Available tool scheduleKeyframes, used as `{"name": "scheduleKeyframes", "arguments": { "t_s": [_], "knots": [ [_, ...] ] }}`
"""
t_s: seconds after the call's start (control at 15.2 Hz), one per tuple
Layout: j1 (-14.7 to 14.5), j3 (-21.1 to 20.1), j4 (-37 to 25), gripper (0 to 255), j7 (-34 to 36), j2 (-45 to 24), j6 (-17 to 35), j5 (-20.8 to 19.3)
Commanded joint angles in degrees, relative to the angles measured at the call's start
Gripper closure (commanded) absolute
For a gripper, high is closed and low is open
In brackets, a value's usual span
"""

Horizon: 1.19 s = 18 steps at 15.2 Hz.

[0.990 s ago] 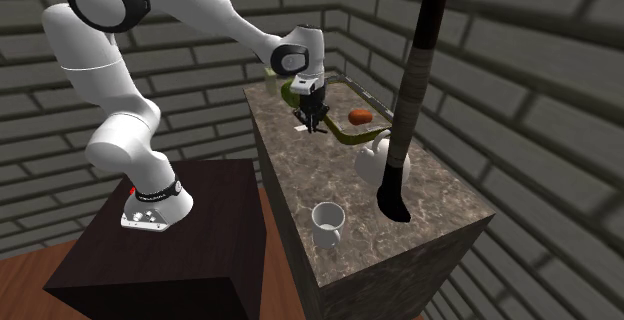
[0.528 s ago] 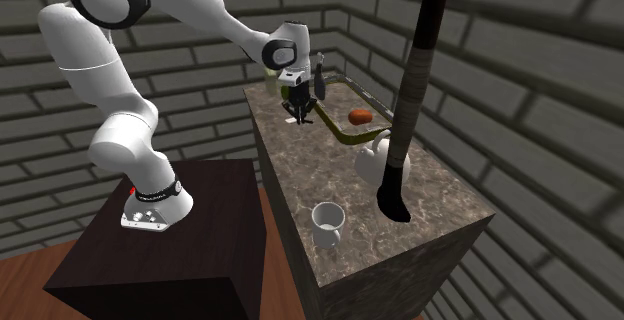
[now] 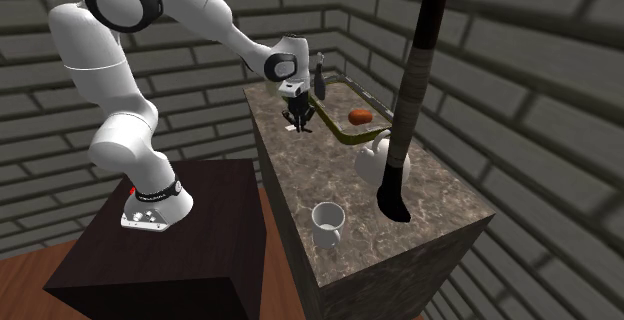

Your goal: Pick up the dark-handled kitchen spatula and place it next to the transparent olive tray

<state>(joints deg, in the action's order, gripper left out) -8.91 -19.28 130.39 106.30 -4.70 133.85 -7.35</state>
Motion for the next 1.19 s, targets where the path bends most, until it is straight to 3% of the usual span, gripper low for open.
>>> {"name": "scheduleKeyframes", "arguments": {
  "t_s": [0.0, 0.66, 1.12],
  "knots": [
    [-0.04, 0.1, 0.42, 255, 0.51, -1.05, 1.4, -0.66],
    [-0.71, 1.28, 1.77, 255, 4.04, -7.72, 8.82, -5.19],
    [-0.74, 1.3, 1.77, 255, 4.03, -7.72, 8.82, -5.18]
  ]
}}
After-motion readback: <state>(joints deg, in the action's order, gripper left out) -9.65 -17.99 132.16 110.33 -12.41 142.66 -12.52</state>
